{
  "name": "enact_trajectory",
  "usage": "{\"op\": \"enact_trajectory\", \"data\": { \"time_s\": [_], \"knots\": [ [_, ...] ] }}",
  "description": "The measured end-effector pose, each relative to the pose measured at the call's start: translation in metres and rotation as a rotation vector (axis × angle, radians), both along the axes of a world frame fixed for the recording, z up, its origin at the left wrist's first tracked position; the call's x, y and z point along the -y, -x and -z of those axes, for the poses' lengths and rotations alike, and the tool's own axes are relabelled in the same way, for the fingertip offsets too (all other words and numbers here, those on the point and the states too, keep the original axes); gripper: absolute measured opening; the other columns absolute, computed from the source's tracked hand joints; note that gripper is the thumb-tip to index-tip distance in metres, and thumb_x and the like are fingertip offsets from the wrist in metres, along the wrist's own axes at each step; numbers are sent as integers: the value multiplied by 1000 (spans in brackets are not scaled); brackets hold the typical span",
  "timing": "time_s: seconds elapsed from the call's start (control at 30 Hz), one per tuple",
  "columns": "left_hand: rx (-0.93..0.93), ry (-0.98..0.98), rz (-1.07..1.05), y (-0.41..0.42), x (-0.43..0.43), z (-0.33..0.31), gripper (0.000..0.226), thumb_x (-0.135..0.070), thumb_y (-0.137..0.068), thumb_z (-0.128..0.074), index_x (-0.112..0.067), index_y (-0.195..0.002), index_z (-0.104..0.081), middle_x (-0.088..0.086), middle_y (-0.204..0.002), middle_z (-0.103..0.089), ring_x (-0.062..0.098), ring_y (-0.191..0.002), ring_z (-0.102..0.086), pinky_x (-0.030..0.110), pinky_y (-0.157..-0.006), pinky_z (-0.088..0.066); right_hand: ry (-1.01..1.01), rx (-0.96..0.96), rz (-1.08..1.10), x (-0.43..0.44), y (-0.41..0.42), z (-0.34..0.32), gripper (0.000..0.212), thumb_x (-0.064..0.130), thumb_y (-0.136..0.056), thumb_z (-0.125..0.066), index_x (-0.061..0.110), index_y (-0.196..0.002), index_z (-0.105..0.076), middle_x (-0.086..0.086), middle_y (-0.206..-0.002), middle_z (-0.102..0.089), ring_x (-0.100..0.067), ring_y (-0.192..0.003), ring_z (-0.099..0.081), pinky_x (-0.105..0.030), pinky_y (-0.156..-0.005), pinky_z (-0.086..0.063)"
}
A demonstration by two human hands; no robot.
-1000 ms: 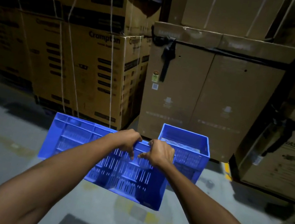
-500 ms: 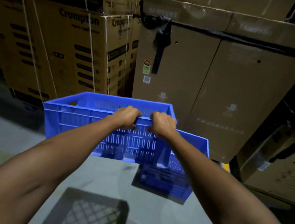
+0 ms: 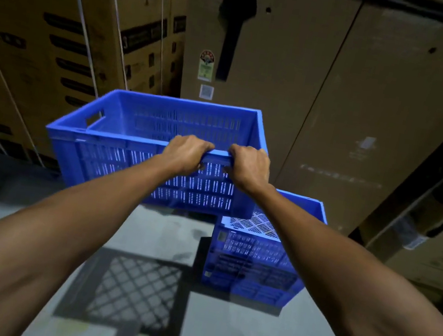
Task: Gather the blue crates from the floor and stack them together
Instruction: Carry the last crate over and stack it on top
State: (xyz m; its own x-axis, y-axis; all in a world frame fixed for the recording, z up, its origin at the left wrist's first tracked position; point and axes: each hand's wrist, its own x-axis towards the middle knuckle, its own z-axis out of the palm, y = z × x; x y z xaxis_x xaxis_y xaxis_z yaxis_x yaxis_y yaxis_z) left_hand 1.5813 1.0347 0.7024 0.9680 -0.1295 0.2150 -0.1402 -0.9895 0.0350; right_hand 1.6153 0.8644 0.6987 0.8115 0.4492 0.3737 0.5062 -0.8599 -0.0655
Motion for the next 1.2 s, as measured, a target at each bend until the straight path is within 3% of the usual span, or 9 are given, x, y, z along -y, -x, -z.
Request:
{"op": "enact_trajectory", "data": {
  "time_s": [0.2, 0.4, 0.5, 0.63, 0.87, 1.03, 1.2],
  "knots": [
    [27, -93, 7, -77, -1, 113, 24, -30, -81, -69, -28, -102, -56, 3, -94, -65, 31, -90, -62, 41, -71, -51, -74, 67, 9, 0, -76, 131, 27, 33, -74, -73, 24, -97, -61, -4, -91, -71, -29, -89, -63, -37, -77, -35],
    [55, -136, 19, -130, 9, 224, 27, -33, -79, -72, -32, -101, -56, -3, -93, -64, 20, -78, -52, 35, -64, -40, -103, 116, -1, 15, -127, 245, 30, 35, -77, -73, 24, -102, -61, -5, -96, -71, -29, -93, -62, -35, -74, -31],
    [90, -136, 7, -148, 10, 261, 28, -34, -79, -73, -32, -102, -56, -1, -97, -65, 23, -82, -55, 36, -66, -41, -100, 149, -9, 17, -142, 278, 28, 36, -78, -72, 25, -102, -61, -4, -96, -70, -28, -93, -62, -35, -73, -30],
    [191, -124, -18, -161, 5, 276, 39, -33, -75, -75, -28, -110, -59, 6, -108, -66, 35, -99, -60, 40, -71, -45, -94, 233, -28, 14, -156, 283, 30, 36, -75, -73, 25, -101, -64, -4, -98, -71, -28, -96, -62, -36, -80, -38],
    [147, -152, -45, -180, 15, 264, 54, -32, -74, -79, -28, -123, -57, 4, -118, -64, 32, -108, -57, 40, -77, -44, -135, 178, -22, 21, -175, 280, 34, 35, -72, -79, 24, -101, -63, -2, -100, -69, -26, -98, -62, -35, -78, -38],
    [34, -132, 6, -181, 18, 255, 49, -28, -75, -79, -26, -119, -59, 1, -109, -65, 25, -92, -56, 39, -77, -47, -110, 130, -8, 23, -173, 276, 38, 36, -71, -80, 26, -104, -64, -2, -100, -68, -26, -96, -63, -32, -71, -37],
    [-3, -106, 46, -182, 11, 254, 48, -25, -76, -79, -25, -120, -59, -5, -99, -60, 19, -86, -54, 34, -74, -41, -82, 127, -16, 19, -172, 274, 47, 36, -72, -79, 27, -114, -62, -3, -108, -67, -27, -102, -63, -36, -82, -43]
  ]
}}
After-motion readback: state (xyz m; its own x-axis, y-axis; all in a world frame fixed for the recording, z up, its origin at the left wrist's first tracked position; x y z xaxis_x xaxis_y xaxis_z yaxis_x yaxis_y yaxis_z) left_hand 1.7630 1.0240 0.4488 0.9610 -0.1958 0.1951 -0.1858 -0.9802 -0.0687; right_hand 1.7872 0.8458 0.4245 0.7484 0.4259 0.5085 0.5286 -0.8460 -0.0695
